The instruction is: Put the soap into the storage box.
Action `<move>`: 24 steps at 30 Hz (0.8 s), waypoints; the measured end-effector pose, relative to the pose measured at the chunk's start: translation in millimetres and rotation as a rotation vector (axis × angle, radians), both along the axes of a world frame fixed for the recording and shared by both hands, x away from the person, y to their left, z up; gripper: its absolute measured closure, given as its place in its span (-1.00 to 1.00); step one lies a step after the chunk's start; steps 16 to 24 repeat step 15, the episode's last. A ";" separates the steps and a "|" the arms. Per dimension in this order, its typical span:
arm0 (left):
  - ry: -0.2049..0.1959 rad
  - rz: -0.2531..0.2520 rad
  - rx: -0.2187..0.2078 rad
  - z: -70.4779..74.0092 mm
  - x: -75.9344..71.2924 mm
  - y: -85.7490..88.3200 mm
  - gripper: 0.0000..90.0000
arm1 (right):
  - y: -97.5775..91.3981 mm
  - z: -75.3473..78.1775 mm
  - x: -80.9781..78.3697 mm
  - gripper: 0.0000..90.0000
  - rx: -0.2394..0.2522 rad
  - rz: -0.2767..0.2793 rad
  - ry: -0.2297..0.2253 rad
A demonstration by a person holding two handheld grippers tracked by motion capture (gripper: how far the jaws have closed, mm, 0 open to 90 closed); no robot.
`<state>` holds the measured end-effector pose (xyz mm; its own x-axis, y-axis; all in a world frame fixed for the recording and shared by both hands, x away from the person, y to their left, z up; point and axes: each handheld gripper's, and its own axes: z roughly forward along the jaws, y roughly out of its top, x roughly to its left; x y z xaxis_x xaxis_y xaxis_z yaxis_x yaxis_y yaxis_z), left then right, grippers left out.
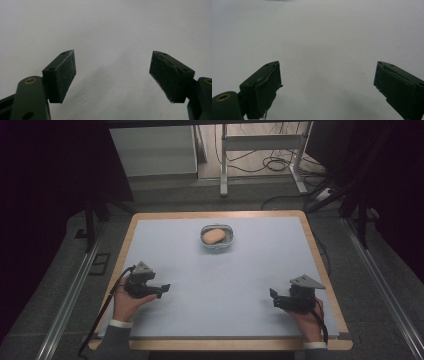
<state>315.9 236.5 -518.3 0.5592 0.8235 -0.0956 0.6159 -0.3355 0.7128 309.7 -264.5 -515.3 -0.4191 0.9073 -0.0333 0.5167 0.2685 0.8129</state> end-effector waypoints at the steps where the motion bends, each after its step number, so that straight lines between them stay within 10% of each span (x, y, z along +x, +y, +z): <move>1: 0.003 0.001 -0.001 -1.5 -0.9 1.1 -0.51 | -0.1 0.1 0.1 -0.83 0.000 0.001 -0.001; 24: -0.001 0.002 -0.017 -1.9 -0.7 3.7 -0.53 | -6.3 0.9 3.5 -0.83 0.006 -0.006 -0.011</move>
